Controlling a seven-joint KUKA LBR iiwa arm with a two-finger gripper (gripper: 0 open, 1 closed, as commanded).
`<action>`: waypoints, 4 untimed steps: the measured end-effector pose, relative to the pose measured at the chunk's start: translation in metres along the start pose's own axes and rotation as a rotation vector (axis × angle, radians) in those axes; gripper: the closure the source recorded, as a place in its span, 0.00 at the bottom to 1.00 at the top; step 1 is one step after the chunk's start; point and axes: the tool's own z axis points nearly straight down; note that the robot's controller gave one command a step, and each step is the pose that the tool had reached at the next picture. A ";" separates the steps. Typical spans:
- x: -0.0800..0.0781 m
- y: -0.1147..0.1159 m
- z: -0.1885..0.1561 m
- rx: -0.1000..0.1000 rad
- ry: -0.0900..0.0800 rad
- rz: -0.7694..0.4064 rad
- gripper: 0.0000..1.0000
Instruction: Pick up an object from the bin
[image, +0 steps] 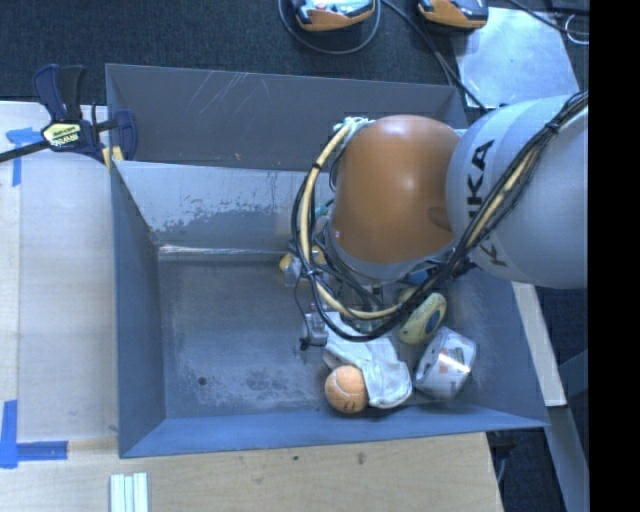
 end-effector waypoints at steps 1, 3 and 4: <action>-0.002 0.000 -0.005 -0.002 -0.008 0.002 0.00; 0.008 -0.062 0.039 0.001 -0.006 0.038 0.00; 0.007 -0.082 0.067 -0.003 -0.012 -0.040 0.00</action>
Offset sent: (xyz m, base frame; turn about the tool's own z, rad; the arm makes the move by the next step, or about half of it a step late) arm 0.0115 -0.0716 -0.0446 0.1032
